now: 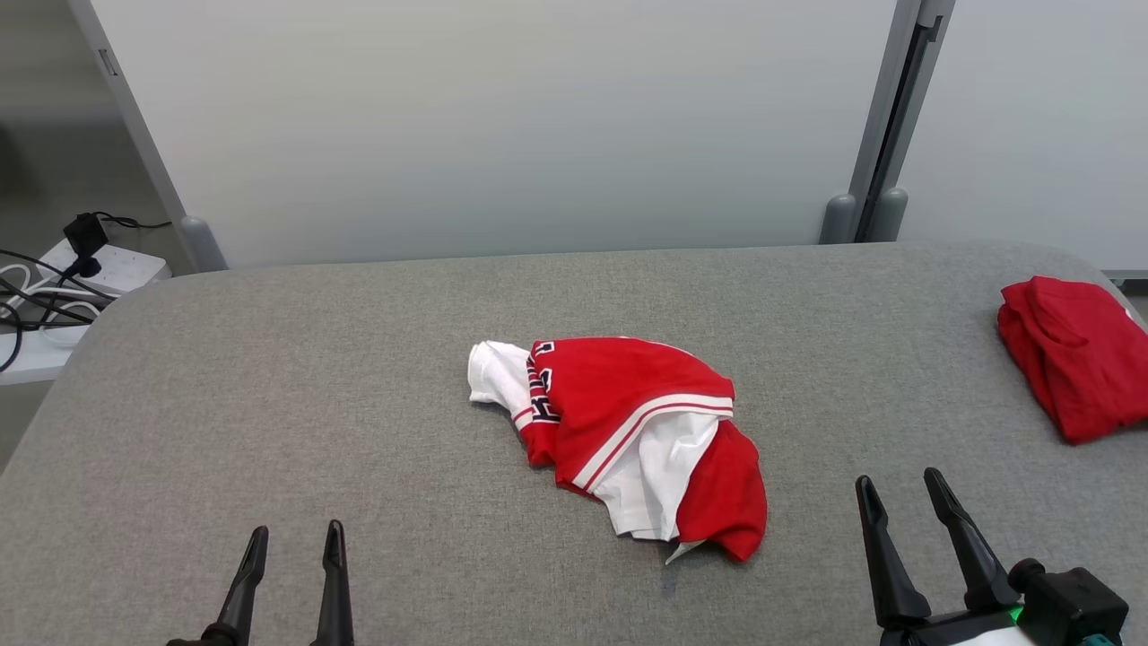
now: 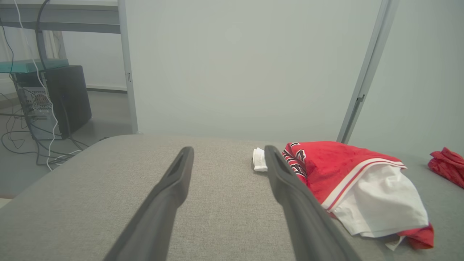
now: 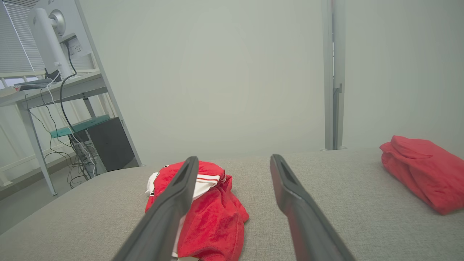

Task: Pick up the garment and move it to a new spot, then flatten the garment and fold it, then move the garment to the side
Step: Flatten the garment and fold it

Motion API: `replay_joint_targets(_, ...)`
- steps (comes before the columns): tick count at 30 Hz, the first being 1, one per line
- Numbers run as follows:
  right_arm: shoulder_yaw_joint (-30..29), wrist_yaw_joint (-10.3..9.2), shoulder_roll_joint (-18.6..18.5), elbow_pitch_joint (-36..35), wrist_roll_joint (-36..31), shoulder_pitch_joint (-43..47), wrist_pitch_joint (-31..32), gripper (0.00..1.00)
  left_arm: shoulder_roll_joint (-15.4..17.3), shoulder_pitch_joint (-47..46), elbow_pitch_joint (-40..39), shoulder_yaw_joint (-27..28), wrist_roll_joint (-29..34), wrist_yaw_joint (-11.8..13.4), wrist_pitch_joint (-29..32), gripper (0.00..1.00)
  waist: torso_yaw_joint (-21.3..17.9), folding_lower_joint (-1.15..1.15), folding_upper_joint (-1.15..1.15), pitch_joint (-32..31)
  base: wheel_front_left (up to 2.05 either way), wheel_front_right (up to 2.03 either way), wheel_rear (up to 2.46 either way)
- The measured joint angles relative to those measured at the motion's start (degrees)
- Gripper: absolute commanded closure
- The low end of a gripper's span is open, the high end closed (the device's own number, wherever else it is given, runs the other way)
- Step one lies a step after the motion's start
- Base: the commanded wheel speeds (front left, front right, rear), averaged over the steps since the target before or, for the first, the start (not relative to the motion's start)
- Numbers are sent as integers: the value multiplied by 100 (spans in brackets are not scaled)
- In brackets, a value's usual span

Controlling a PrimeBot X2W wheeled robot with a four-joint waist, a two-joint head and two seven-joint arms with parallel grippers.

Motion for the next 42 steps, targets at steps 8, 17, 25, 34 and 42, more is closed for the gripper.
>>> replay_joint_targets(8,-11,0,8,-7,0,0,0,0,0,-2,34,-83,38,-10,0,0,-22,0,0,46,0,0,0)
replay_joint_targets(17,88,0,-3,-45,8,-85,0,0,1,-595,536,-762,13,-222,1,0,-134,0,0,320,0,0,0)
replay_joint_targets(25,73,0,-83,-60,42,-229,0,0,2,-1169,838,-1527,-47,-256,0,0,-380,0,0,627,0,0,0)
replay_joint_targets(34,88,0,-88,-144,43,-552,0,0,4,-1711,1159,-2587,-155,-305,0,0,-624,0,0,1131,0,0,0)
replay_joint_targets(42,108,0,-71,-140,103,-723,0,0,3,-2178,1692,-3112,-53,-312,2,0,-862,0,0,1442,0,0,0)
